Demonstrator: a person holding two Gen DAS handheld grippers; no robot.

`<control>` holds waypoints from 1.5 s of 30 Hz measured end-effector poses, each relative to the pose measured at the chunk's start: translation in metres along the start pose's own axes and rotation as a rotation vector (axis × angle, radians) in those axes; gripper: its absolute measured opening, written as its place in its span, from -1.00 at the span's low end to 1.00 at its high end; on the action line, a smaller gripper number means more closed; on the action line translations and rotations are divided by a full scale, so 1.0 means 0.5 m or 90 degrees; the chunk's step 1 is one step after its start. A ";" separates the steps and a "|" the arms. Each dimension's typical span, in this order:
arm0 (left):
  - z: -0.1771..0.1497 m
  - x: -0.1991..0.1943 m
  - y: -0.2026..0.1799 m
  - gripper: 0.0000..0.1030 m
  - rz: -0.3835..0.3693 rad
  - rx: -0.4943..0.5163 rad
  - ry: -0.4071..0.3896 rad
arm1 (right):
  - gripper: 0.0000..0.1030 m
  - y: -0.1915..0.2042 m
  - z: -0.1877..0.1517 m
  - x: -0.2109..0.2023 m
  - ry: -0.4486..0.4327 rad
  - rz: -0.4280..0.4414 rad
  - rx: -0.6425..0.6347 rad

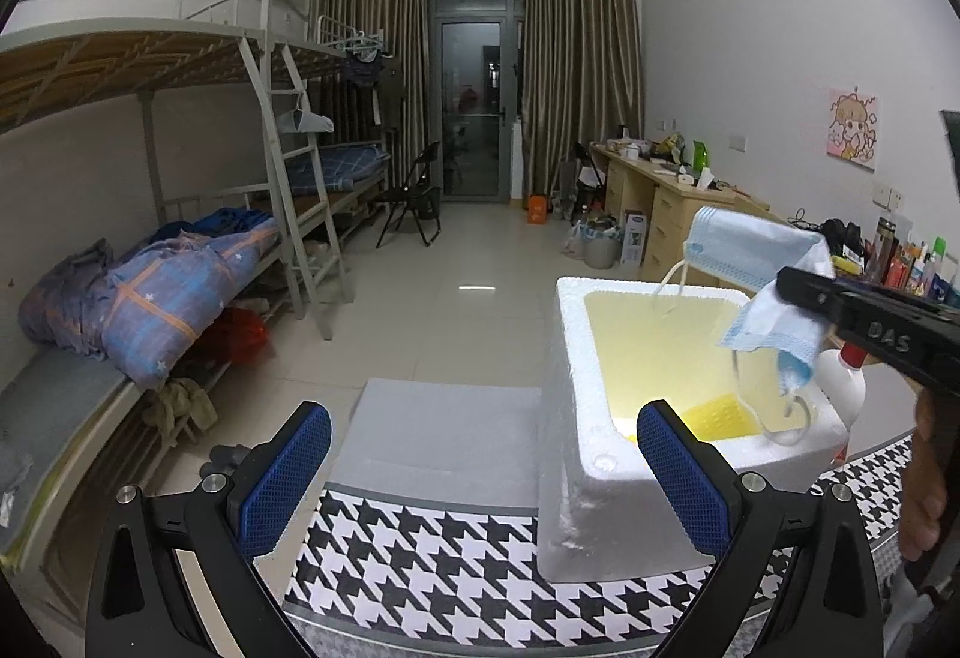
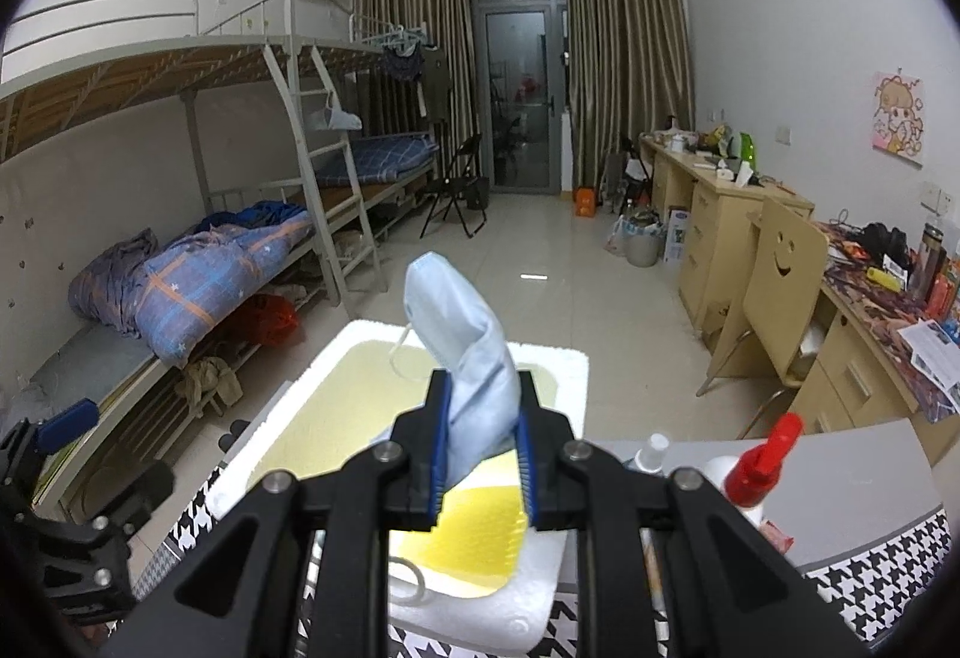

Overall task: Organize soft objects
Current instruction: 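Lower the blue mask into the foam box and open the right tool, then move both tools back from the foam box toward the table items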

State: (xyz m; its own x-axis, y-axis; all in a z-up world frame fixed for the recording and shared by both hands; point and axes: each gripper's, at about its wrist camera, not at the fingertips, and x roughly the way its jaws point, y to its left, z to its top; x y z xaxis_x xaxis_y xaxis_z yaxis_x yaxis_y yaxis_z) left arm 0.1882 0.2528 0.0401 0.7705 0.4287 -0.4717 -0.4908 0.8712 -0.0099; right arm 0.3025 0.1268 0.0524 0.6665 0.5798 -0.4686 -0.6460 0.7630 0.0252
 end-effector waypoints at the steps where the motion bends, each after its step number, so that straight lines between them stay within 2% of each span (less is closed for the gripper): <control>1: -0.002 -0.002 0.000 0.98 -0.002 -0.001 0.001 | -0.55 0.000 -0.001 0.007 0.005 -0.002 -0.002; 10: -0.013 -0.012 0.011 0.98 -0.001 -0.006 0.002 | -0.54 0.009 -0.014 0.066 0.078 0.009 -0.006; 12: -0.014 -0.012 0.013 0.98 -0.001 -0.007 0.002 | -0.45 0.011 -0.019 0.073 0.100 0.016 -0.010; 13: -0.015 -0.013 0.015 0.98 0.001 -0.009 0.000 | -0.27 0.012 -0.020 0.076 0.110 0.015 -0.014; 14: -0.014 -0.013 0.018 0.98 0.002 -0.012 0.000 | 0.07 0.014 -0.020 0.079 0.122 0.014 -0.021; 15: -0.015 -0.013 0.018 0.98 0.002 -0.014 0.001 | 0.23 0.015 -0.020 0.079 0.130 0.013 -0.027; 16: -0.016 -0.011 0.018 0.98 0.000 -0.015 0.002 | 0.38 0.015 -0.020 0.073 0.126 0.016 -0.031; 29: -0.005 -0.035 0.009 0.98 -0.009 -0.009 -0.007 | 0.40 0.004 0.005 -0.012 0.060 0.018 -0.041; 38: -0.003 -0.088 -0.021 0.98 -0.022 0.005 -0.030 | 0.76 -0.009 0.004 -0.107 -0.002 0.020 -0.029; 45: -0.002 -0.149 -0.042 0.98 -0.034 0.013 -0.057 | 0.79 -0.022 -0.009 -0.162 -0.024 0.014 -0.018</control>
State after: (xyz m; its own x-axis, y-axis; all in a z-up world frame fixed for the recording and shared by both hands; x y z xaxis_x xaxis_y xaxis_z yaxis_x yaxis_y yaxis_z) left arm 0.1406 0.2022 0.0744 0.8290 0.4005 -0.3903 -0.4404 0.8977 -0.0142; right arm 0.2541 0.0702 0.0862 0.6649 0.6075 -0.4347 -0.6707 0.7416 0.0105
